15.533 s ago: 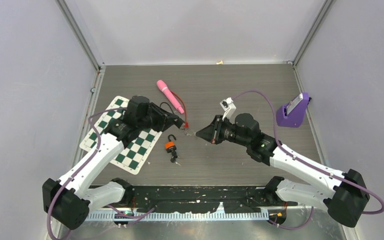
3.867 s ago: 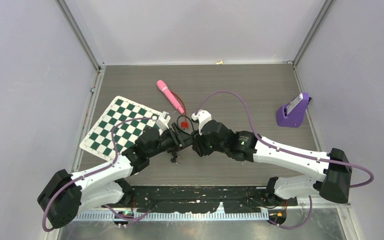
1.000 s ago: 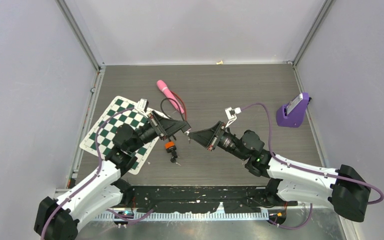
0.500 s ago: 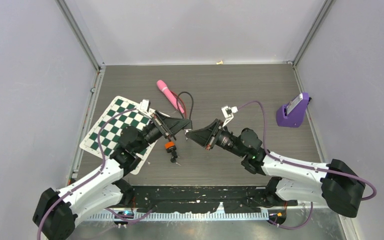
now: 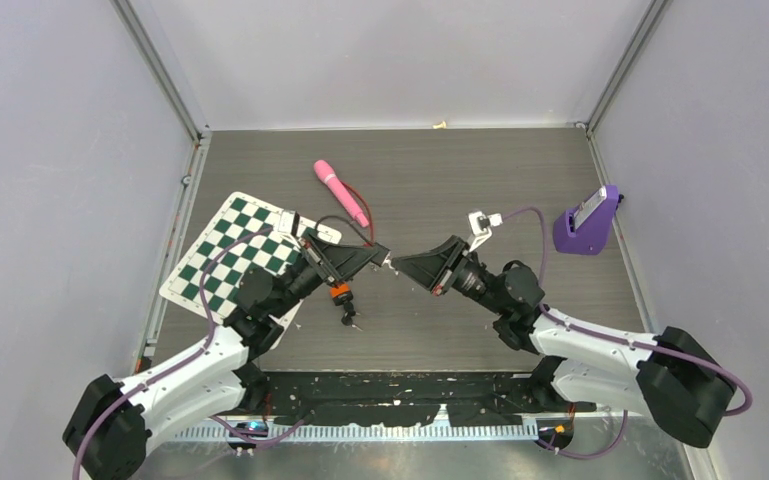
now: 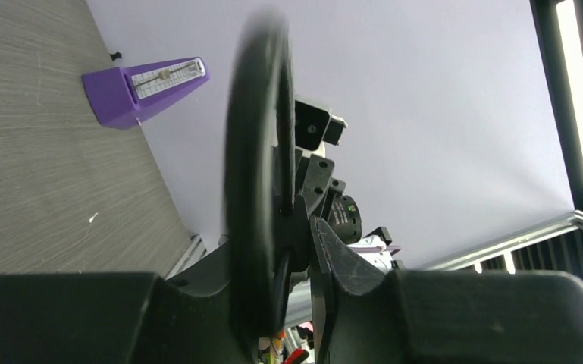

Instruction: Unlock with the key

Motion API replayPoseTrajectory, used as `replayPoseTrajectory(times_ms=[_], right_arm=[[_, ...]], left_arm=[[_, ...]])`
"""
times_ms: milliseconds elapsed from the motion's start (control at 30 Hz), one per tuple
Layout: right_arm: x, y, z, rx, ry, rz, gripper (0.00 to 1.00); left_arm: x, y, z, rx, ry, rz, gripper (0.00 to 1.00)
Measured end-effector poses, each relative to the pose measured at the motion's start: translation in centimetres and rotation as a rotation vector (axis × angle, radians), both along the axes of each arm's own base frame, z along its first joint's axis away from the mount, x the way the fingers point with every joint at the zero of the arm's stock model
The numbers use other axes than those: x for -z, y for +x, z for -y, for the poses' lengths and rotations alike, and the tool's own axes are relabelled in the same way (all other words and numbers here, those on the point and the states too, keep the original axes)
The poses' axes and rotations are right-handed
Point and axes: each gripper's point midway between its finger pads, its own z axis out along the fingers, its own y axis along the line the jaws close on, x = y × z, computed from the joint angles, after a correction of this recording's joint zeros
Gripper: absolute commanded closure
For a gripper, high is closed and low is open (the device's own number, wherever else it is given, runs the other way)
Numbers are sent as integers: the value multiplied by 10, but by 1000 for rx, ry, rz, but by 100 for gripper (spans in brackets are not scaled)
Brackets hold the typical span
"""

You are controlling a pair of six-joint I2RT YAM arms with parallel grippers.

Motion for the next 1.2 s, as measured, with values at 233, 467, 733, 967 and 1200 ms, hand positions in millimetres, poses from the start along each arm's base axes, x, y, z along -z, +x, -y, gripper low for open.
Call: replayPoseTrajectory(times_ms=[233,467,733,967,1200], right_arm=[[-12,17,12,84,25,3,95],[-12,24,8,94,-1,-1,91],[-2,25,19,165,-143,59,50],[-19,17,52,303,-337,337,34],[10,0,40,264,-570,588,31]], left_arm=[[-3,-5,0,10,-15,17,100],[-3,5,-3,-33,-22,8,100],[19,6,2,40,34,-62,100],[28,15,-7,78,78,-128,100],[27,9,-8,147,106,-153,100]])
